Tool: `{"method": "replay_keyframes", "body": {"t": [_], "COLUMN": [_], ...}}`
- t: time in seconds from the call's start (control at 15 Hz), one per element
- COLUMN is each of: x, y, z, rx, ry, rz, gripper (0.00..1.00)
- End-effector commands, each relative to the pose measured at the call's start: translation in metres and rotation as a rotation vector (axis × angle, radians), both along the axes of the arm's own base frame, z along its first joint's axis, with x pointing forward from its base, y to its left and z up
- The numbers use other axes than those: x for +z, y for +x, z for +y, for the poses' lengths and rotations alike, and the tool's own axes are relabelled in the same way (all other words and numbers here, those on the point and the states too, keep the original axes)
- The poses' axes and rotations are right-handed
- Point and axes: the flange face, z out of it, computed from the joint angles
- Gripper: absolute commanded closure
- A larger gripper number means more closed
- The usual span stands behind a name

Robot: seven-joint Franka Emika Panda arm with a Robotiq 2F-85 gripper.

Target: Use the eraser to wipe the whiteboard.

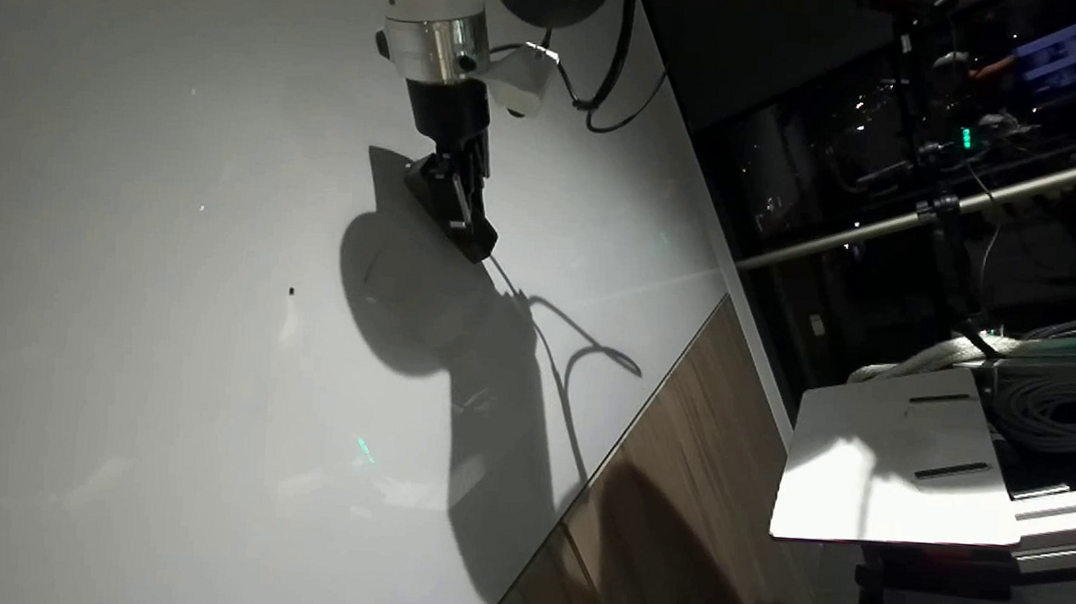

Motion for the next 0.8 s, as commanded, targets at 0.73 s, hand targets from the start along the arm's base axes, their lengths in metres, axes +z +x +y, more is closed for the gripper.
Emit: {"method": "replay_keyframes", "body": {"t": [0.73], "x": [-0.049], "y": [0.072], "z": [0.125], "rx": [0.078], "ry": [-0.117], "rz": [0.216], "gripper": [0.71]}}
